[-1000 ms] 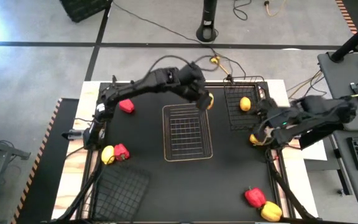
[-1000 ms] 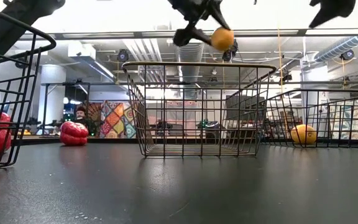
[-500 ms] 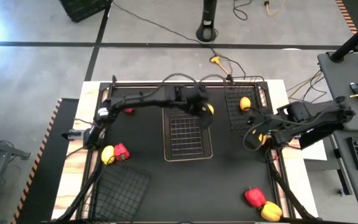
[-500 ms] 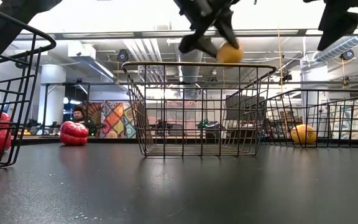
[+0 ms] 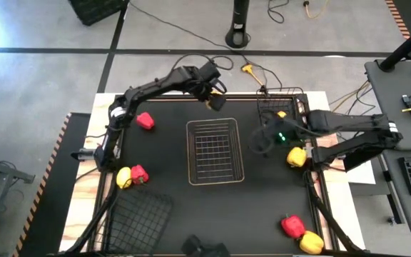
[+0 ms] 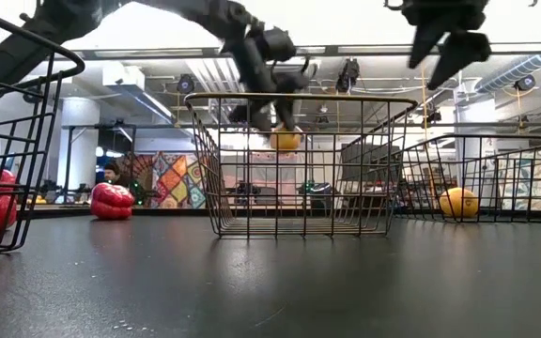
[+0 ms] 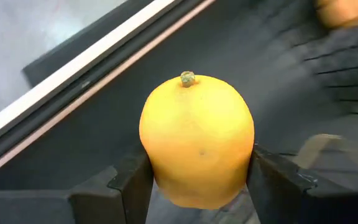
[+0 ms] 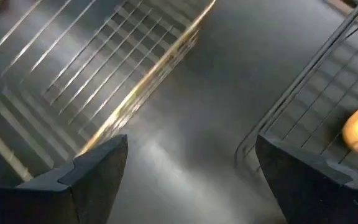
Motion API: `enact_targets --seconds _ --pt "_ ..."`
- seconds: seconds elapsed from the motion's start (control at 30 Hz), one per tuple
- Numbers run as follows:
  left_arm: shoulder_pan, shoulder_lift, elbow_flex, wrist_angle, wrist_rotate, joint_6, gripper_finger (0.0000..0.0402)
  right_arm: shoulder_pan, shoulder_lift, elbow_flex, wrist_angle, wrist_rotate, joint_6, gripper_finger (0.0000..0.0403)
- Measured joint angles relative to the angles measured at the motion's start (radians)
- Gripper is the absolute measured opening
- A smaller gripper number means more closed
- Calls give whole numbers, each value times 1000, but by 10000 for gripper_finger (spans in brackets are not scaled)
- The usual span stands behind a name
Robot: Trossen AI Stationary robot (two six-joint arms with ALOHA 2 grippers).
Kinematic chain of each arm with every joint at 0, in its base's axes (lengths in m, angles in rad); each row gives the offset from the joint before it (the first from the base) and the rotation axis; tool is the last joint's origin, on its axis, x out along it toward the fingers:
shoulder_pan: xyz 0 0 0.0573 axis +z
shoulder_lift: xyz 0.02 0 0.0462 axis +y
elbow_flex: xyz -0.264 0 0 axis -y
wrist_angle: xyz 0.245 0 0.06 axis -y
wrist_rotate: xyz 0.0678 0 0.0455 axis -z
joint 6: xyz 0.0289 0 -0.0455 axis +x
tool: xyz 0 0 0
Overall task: Sort produce into baskets
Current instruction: Put the top lemon into the top black wire basket
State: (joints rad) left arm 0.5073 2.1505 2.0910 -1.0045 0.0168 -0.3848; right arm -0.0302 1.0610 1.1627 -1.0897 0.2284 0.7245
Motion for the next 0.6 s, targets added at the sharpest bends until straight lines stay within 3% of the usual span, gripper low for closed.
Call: enact_targets --seconds 0.33,0.6 --pt "66 56 -157 173 33 -117 199 -168 120 196 4 1 -171 345" --pt "71 156 -69 132 18 -182 201 -180 188 302 -1 -29 -202 339"
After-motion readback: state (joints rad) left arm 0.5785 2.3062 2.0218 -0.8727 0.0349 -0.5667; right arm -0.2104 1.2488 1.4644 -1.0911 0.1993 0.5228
